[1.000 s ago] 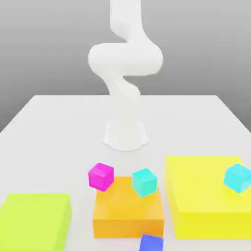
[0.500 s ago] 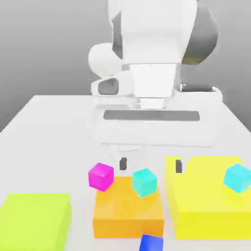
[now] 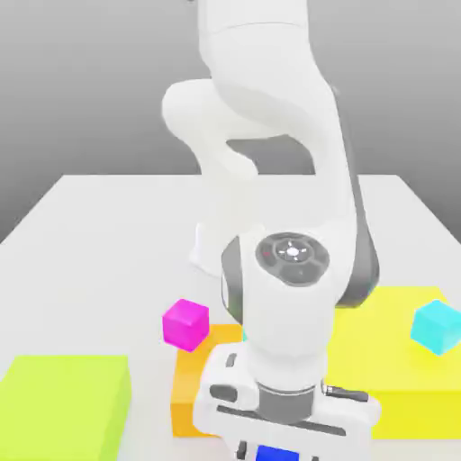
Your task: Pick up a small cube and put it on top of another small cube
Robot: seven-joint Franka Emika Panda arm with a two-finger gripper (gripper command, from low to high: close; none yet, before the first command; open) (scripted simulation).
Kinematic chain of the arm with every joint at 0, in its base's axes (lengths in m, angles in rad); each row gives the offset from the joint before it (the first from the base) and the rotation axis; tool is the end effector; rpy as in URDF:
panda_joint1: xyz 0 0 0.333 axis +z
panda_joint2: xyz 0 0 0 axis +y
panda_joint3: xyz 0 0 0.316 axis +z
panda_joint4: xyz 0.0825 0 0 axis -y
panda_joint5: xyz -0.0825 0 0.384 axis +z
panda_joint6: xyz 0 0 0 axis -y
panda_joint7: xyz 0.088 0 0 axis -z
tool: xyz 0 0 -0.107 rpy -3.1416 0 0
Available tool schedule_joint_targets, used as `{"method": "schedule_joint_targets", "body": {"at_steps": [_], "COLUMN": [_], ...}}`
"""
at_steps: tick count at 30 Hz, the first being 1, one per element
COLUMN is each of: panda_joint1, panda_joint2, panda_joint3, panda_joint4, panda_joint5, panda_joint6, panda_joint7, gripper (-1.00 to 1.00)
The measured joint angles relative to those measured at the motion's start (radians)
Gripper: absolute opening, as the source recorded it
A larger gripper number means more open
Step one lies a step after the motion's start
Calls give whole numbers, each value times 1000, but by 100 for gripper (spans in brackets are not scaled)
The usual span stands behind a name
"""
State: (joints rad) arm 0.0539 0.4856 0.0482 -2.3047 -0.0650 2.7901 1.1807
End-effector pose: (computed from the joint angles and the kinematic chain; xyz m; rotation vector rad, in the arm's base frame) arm 0.5149 0.0573 0.1351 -2.7388 1.5377 -0.0011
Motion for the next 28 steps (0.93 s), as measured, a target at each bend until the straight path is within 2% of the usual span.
{"method": "schedule_joint_targets", "body": {"at_steps": [4,8,14,20,24,25,28], "panda_joint1": [0,-7,68,273,293,291,290], "panda_joint2": [2,-119,-334,-553,-487,-463,-463], "panda_joint3": [0,10,167,278,270,270,270], "panda_joint4": [0,-25,-77,-131,-172,-180,-180], "panda_joint5": [-1,17,70,116,68,56,56], "panda_joint6": [2,-94,-255,-416,-315,-284,-284], "panda_joint7": [1,-12,-207,-430,-428,-420,-420], "gripper": [-100,-100,-100,-100,-100,100,100]}}
